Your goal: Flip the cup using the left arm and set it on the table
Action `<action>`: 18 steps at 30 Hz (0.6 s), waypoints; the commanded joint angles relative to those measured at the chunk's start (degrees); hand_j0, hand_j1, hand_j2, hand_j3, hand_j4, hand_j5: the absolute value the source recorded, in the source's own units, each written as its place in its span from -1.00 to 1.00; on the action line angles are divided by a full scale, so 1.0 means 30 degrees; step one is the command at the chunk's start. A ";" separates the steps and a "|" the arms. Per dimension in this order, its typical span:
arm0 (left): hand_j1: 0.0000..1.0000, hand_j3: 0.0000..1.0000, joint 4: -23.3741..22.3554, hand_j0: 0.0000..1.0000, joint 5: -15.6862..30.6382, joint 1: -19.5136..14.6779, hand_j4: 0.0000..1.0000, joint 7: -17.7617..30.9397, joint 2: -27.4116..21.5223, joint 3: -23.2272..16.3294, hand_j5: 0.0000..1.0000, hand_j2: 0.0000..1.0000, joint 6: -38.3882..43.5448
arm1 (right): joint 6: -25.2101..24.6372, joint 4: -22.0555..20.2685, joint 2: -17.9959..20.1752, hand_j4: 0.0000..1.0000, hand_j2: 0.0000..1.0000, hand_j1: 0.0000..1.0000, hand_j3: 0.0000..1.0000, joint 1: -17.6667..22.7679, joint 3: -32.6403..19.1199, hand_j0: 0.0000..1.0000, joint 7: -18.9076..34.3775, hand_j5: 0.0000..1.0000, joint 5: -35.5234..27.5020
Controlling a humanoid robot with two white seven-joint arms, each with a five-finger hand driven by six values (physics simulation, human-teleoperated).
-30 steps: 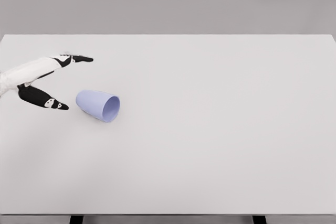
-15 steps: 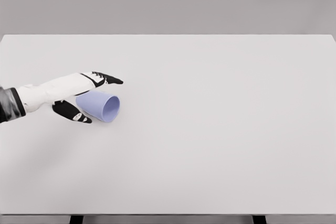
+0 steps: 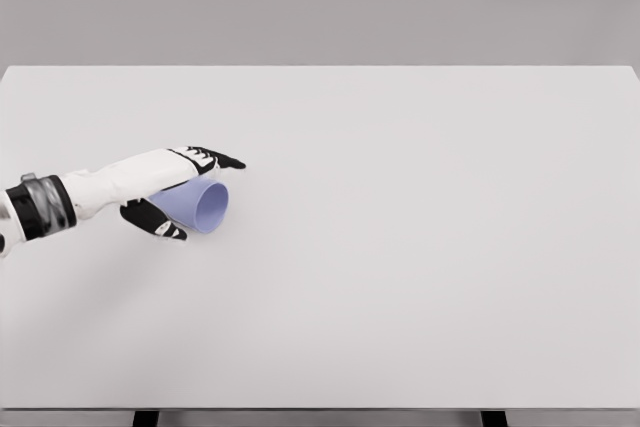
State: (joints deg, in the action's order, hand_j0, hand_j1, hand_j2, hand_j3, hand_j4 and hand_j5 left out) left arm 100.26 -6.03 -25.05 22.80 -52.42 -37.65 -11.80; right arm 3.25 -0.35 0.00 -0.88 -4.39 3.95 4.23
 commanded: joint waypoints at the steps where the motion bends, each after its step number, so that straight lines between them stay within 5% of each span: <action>1: 1.00 1.00 -0.0283 1.00 -0.0011 0.0000 1.00 -0.0043 0.0159 -0.0018 1.00 1.00 0.0300 | 0.0001 -0.0001 0.0001 1.00 1.00 1.00 1.00 0.0000 -0.0001 1.00 0.0003 1.00 -0.0002; 18: 0.94 0.94 -0.0929 0.94 -0.0685 -0.0030 0.94 -0.0043 0.0510 -0.0545 0.94 0.94 0.0359 | 0.0001 -0.0001 0.0001 1.00 1.00 1.00 1.00 0.0000 -0.0001 1.00 0.0003 1.00 -0.0002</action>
State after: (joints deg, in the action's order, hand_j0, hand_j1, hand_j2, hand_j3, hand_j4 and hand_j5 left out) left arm 97.73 -8.23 -25.14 22.70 -50.85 -39.18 -10.77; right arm 3.25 -0.35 0.00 -0.88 -4.39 3.95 4.23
